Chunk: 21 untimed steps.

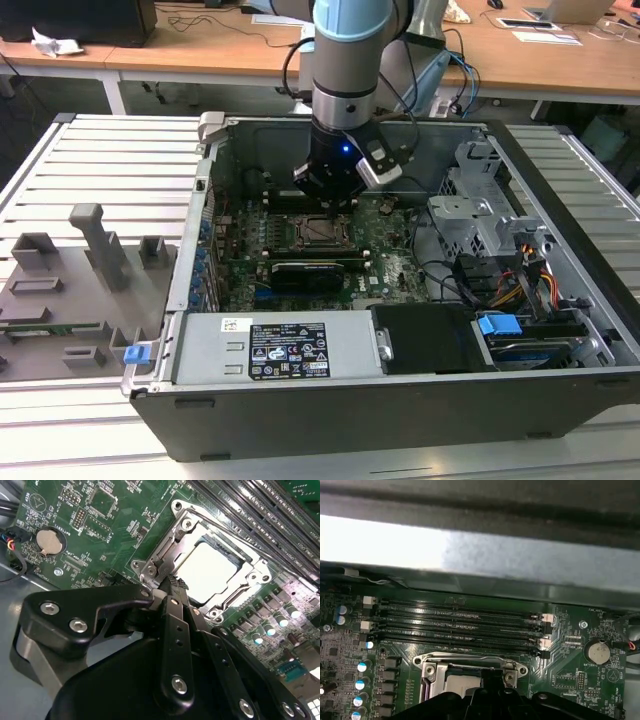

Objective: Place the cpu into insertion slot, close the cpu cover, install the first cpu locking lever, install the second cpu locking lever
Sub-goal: 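Install the second cpu locking lever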

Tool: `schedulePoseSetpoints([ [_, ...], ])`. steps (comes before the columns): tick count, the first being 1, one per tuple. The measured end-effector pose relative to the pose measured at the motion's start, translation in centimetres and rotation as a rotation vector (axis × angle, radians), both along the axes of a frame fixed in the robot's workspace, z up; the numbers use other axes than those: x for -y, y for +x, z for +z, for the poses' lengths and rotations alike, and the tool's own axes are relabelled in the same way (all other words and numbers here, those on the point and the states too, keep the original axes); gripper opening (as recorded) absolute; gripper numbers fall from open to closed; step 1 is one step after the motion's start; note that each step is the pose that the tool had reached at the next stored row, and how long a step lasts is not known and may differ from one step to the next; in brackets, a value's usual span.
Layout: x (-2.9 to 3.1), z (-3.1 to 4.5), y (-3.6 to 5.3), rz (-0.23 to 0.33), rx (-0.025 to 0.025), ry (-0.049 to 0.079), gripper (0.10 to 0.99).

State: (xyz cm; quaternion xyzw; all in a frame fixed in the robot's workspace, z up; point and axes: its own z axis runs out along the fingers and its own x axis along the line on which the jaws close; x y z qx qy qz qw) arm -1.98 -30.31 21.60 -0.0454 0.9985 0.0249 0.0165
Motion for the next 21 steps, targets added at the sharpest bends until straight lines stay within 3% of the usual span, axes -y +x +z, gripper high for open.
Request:
schedulePoseSetpoints([
  [1, 0.0, 0.24, 0.0, 0.0, 0.0001, 0.0, 0.106],
  [4, 0.0, 2.23, 0.0, 0.0, 0.0, 0.0, 0.106],
  [10, 0.5, 2.33, -0.02, 0.0, 0.0001, 0.0, 0.106],
  [21, 2.36, 2.33, -0.04, 0.0, 0.0001, 0.0, 0.106],
])
